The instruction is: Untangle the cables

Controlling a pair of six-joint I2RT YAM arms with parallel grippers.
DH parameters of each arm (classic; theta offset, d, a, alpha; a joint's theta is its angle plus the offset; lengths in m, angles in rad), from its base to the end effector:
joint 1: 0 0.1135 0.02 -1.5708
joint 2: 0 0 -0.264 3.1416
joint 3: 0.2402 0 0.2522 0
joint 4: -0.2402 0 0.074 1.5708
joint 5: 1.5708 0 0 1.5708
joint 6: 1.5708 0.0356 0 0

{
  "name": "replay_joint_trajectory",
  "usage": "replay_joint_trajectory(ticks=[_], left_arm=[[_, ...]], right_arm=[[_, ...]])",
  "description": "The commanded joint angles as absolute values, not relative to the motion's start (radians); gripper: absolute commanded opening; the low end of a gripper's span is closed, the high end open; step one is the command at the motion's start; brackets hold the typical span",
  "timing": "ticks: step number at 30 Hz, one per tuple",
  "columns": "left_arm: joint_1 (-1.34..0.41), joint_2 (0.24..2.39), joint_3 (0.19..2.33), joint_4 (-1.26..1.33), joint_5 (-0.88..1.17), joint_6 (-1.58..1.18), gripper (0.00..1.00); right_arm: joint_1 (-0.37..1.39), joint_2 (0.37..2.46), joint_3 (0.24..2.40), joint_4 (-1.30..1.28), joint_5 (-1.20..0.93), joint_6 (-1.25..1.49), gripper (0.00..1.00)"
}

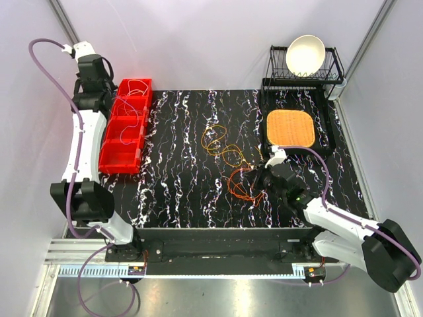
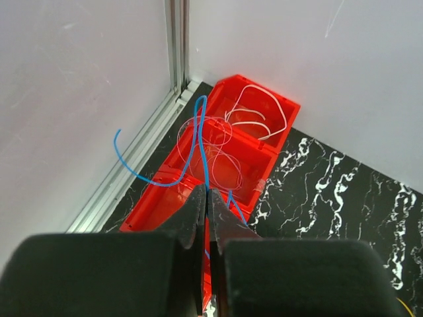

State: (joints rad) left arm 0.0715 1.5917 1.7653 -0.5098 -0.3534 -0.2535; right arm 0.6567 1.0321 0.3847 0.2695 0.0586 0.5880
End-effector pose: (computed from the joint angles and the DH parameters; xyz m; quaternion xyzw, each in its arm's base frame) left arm 0.3560 0.0379 0.4434 -0.2303 0.7757 0.0910 0.5805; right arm 0.1739 0.1314 0.1998 -0.0119 0.8271 0.3076 0.4703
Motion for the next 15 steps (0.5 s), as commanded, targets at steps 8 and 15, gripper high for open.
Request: replay_joint_trajectory(ticks=[8,15], left_arm=[[0.080,1.657,1.845,-0.431,-0.367,-0.252,0.00],[0.078,1.738,2.057,-0.526,-0.351,-0.247,0.00]], right_arm=[[0.641,1.034,0.387,0.328,0.040,0.577,0.00],[0.638,1.035,0.387,0.330,0.035,0.580,0.00]])
